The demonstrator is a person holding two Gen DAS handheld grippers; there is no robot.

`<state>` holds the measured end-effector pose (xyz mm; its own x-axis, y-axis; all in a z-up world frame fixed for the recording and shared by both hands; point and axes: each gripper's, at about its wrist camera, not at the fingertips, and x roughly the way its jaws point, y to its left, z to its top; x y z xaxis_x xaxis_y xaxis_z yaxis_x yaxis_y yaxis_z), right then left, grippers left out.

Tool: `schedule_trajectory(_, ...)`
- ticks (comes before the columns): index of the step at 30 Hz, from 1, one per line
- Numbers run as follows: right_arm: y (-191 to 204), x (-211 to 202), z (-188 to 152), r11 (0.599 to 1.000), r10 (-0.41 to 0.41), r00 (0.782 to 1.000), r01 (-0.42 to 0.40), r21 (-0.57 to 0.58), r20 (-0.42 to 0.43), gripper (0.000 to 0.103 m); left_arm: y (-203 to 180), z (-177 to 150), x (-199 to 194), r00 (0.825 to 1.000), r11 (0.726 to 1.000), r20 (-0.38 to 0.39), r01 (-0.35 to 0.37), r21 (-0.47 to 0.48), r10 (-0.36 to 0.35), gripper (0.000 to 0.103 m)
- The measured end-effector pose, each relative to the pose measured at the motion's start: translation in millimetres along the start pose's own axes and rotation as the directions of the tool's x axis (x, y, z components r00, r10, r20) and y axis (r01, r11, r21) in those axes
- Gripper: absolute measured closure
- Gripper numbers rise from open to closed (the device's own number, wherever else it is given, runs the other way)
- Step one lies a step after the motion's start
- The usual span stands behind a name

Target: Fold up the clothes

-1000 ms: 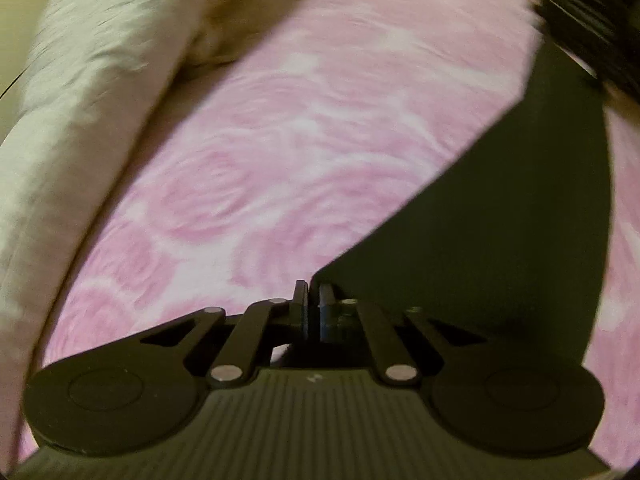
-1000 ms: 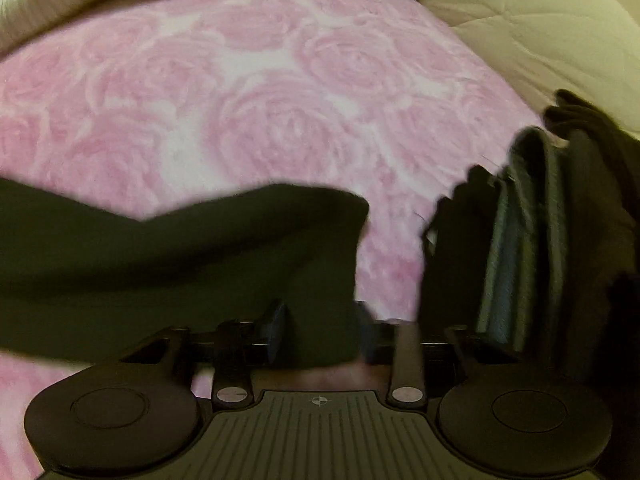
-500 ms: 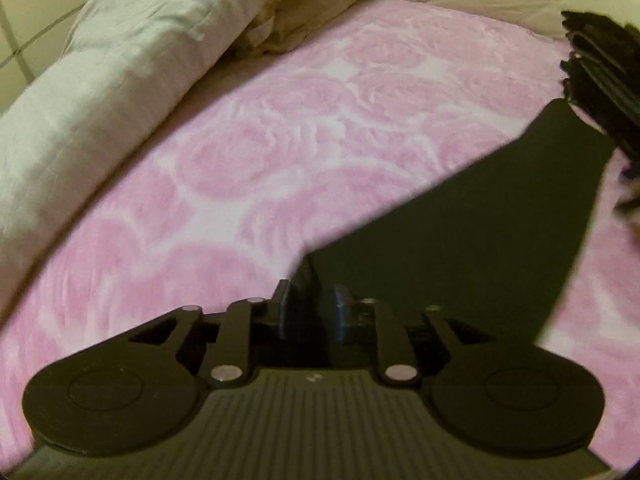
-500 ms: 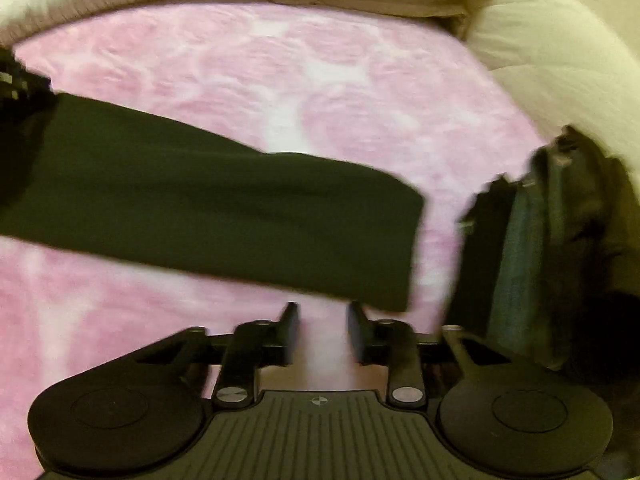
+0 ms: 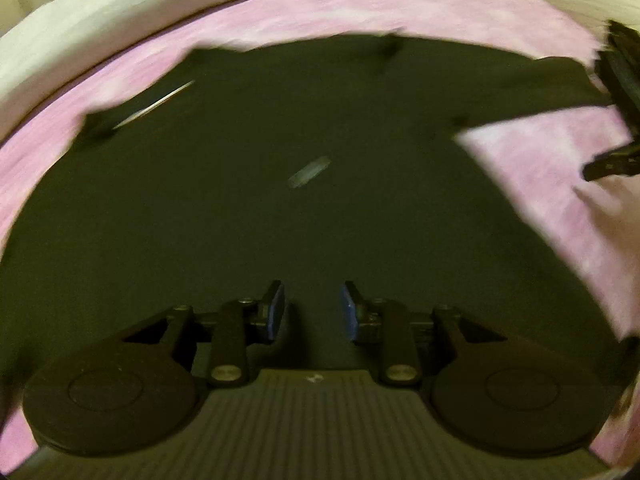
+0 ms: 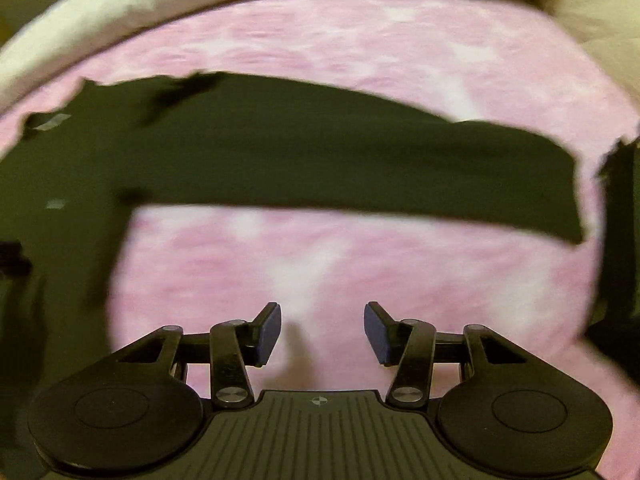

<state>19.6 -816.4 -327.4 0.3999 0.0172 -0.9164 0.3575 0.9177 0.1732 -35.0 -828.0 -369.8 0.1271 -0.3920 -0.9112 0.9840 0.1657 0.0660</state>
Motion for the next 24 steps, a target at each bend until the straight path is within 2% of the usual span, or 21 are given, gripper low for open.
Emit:
schedule_trajectory(1, 8, 0, -5, 0.998, 0.065, 0.998, -0.065, 0.010, -0.017, 0.053, 11, -15, -8, 1.000, 0.999, -0.017, -0.018, -0.027, 0.018, 0.072)
schedule_trajectory(2, 14, 0, -12, 0.996, 0.087, 0.996, -0.087, 0.005, -0.034, 0.053, 22, -30, -15, 0.999, 0.998, -0.034, -0.037, -0.053, 0.035, 0.071)
schedule_trajectory(6, 40, -3, -45, 0.992, 0.121, 0.987, -0.125, -0.032, -0.103, 0.052, 69, -99, -47, 0.990, 0.982, -0.118, -0.094, -0.164, 0.075, 0.068)
schedule_trajectory(9, 59, -5, -69, 0.986, 0.144, 0.977, -0.154, -0.058, -0.155, 0.050, 106, -153, -70, 0.978, 0.960, -0.186, -0.137, -0.244, 0.092, 0.064)
schedule_trajectory(12, 78, -7, -94, 0.979, 0.165, 0.964, -0.185, -0.082, -0.208, 0.049, 128, -201, -83, 0.965, 0.943, -0.249, -0.155, -0.294, 0.081, 0.064)
schedule_trajectory(14, 90, -8, -110, 0.974, 0.177, 0.954, -0.206, -0.097, -0.242, 0.047, 136, -225, -87, 0.967, 0.924, -0.252, -0.122, -0.362, 0.028, 0.064)
schedule_trajectory(15, 93, -9, -113, 0.975, 0.174, 0.953, -0.202, -0.093, -0.247, 0.047, 140, -235, -88, 0.969, 0.909, -0.245, -0.097, -0.405, -0.005, 0.064)
schedule_trajectory(18, 96, -10, -115, 0.982, 0.156, 0.956, -0.178, -0.069, -0.250, 0.047, 142, -248, -88, 0.973, 0.891, -0.215, -0.029, -0.453, -0.078, 0.067)
schedule_trajectory(19, 97, -11, -116, 0.984, 0.150, 0.956, -0.170, -0.061, -0.251, 0.047, 143, -253, -88, 0.974, 0.883, -0.204, -0.007, -0.468, -0.101, 0.075)
schedule_trajectory(22, 100, -12, -118, 0.989, 0.132, 0.958, -0.146, -0.037, -0.254, 0.047, 139, -255, -91, 0.972, 0.892, -0.186, 0.042, -0.449, -0.140, 0.088)
schedule_trajectory(24, 102, -13, -120, 0.991, 0.120, 0.959, -0.129, -0.021, -0.257, 0.047, 135, -256, -97, 0.971, 0.904, -0.183, 0.065, -0.422, -0.156, 0.091)
